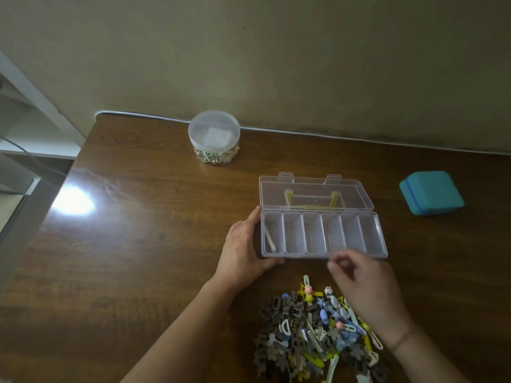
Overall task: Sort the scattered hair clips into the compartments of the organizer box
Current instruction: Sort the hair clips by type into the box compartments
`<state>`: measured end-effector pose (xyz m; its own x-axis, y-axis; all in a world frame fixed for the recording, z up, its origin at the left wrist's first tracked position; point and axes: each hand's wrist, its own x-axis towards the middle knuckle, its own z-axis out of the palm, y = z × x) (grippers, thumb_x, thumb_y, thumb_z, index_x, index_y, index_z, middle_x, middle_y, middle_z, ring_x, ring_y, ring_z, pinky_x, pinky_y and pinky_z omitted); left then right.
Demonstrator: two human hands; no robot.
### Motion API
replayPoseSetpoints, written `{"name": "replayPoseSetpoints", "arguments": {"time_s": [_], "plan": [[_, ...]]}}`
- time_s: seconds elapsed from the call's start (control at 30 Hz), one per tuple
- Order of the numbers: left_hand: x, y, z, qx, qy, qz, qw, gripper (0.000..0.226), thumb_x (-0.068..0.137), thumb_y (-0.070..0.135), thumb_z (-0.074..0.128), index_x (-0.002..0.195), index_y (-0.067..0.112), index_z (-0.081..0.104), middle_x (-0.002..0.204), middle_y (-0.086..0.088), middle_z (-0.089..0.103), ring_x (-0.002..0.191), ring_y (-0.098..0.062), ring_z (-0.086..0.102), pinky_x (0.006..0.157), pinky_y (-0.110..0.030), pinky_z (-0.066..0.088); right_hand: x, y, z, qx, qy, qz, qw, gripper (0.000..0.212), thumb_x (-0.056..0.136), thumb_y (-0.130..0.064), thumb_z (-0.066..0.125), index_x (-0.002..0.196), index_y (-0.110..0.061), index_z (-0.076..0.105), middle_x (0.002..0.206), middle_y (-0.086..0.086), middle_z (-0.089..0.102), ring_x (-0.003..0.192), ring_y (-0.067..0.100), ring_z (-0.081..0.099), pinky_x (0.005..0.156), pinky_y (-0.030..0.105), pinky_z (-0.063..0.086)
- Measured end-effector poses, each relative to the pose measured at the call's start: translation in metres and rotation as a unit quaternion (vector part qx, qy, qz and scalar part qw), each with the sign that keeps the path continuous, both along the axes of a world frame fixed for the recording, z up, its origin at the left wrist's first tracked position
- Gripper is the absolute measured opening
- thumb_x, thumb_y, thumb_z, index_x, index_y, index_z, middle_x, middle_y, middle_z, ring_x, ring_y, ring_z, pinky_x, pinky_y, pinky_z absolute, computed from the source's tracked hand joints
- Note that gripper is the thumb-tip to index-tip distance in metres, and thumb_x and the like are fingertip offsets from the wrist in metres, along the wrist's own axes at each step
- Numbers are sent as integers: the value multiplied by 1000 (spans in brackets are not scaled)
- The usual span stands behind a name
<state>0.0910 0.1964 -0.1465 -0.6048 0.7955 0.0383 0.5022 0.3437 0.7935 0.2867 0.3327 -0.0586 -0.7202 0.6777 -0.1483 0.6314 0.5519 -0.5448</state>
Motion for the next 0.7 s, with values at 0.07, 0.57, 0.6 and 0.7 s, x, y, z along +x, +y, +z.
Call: {"name": "replayPoseSetpoints", "arguments": {"time_s": [0.07,0.57,0.6,0.7], "plan": [[1,0,-1,1,4,-2,1000,113,60,65,74,150,48,7,146,18,40,124,27,21,111,-29,28,13,-13,-11,2,-79,8,997,10,86,-33,68,95,-38,64,82,-23,64,55,-2,60,50,17,54],[2,-1,0,10,22,-20,1000,124,60,65,78,154,36,4,142,17,44,127,20,26,114,-28,24,-6,-32,-30,14,-87,-21,996,12,89,-34,63,101,-35,66,86,-18,68,66,-3,61,55,17,54],[2,-1,0,10,21,-19,1000,124,60,66,78,154,37,3,143,14,46,126,17,28,115,-28,24,-4,-30,-25,-19,-61,-39,997,12,88,-33,66,100,-36,66,88,-19,68,67,-4,63,56,15,53],[3,-1,-1,6,21,-20,1000,122,60,67,77,153,39,3,144,11,47,126,13,29,115,-27,23,-6,-26,-2,-154,76,-102,980,19,81,-23,75,90,-36,64,86,-14,72,70,-2,68,54,12,51]]}}
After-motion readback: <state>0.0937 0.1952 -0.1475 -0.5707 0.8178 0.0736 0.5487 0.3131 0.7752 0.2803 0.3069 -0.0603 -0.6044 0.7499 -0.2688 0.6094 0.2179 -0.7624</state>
